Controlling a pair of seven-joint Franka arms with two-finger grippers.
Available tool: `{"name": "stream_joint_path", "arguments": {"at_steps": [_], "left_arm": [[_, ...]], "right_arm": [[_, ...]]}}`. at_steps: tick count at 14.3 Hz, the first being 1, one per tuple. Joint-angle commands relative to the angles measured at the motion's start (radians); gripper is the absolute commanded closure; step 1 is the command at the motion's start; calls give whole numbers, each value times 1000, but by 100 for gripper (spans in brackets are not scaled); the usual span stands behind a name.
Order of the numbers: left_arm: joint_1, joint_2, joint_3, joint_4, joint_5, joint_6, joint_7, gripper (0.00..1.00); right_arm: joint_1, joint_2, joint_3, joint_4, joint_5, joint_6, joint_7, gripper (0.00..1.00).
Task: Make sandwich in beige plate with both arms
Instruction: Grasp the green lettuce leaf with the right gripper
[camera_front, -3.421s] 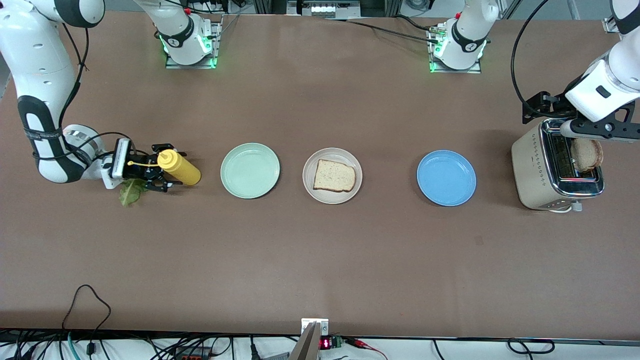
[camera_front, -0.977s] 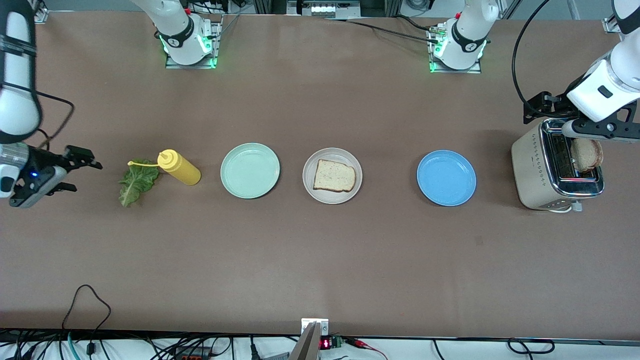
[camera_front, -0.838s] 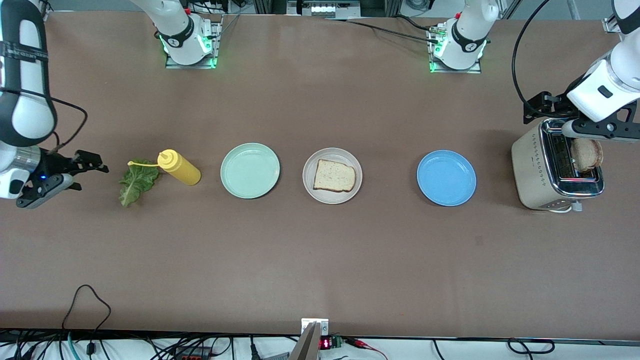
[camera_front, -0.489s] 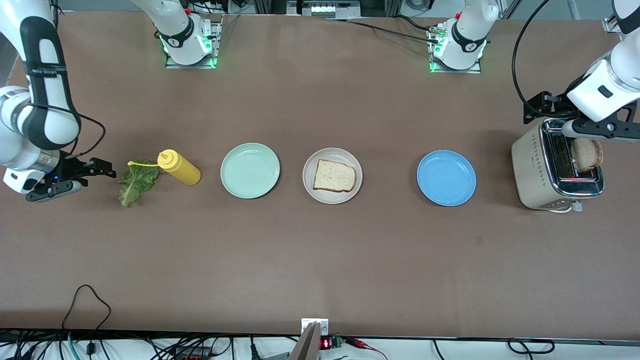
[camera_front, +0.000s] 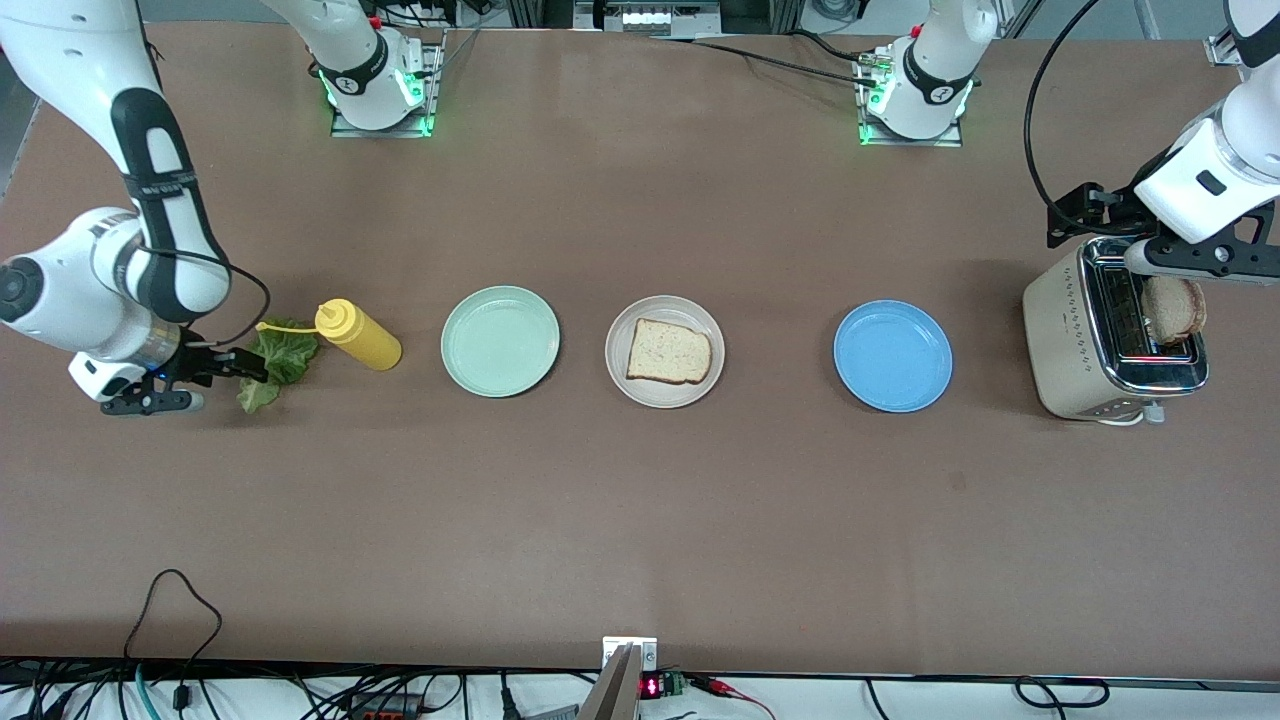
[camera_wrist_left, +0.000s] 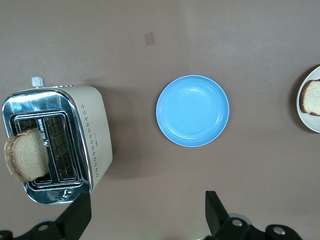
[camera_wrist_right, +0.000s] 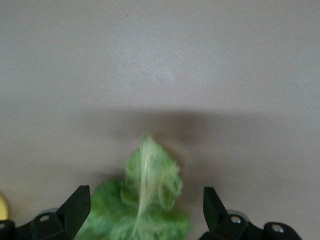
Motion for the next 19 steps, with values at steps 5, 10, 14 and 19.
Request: {"name": "stream_joint_path", "arguments": {"at_steps": [5, 10, 14, 19], "left_arm": [[1, 12, 1, 29, -17, -20, 10, 0], [1, 14, 1, 31, -15, -19, 10, 0], [1, 14, 1, 31, -17, -19, 10, 0], [1, 14, 1, 31, -15, -19, 13, 0]], "right_arm": [[-91, 44, 85, 2, 37, 44, -8, 32], [-92, 34, 89, 20, 28, 22, -62, 89], [-93, -17, 89, 98, 23, -103, -102, 97], [-52, -169, 89, 113, 18, -106, -292, 97]]}}
